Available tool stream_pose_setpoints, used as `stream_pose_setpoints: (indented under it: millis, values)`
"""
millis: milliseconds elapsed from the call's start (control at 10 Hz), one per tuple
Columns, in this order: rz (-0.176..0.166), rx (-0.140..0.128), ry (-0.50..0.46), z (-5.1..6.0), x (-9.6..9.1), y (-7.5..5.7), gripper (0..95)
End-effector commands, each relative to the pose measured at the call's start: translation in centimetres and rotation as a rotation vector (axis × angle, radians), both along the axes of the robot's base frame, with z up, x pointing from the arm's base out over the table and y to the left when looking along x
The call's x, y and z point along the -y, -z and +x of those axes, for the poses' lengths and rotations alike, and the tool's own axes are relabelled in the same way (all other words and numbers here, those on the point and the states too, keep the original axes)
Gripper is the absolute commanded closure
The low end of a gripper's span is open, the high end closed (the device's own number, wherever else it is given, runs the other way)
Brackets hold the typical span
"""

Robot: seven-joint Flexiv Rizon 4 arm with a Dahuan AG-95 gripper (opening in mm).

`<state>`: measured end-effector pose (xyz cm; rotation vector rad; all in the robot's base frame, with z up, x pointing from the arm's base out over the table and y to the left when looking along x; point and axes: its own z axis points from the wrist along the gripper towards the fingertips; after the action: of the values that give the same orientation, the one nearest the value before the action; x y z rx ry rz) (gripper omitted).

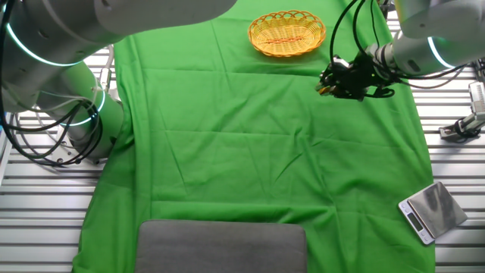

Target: Use a clamp

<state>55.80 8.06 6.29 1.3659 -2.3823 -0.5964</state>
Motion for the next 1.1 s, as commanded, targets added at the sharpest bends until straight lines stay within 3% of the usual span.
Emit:
stream_pose_setpoints:
  millis: [100,500,700,900,1100]
  values:
    - [0.003,-0.001,-0.01,0.1,0.0,0.0,95.0]
    - [0.012,-0.002,0.001,-0.3,-0.6,0.2,95.0]
    - [0.037,-0.005,0.03,-1.0,-2.4,0.5,95.0]
    - [0.04,-0.01,0.048,-1.9,-4.7,0.3,95.0]
    - [0.042,-0.016,0.052,-2.8,-5.3,0.2,95.0]
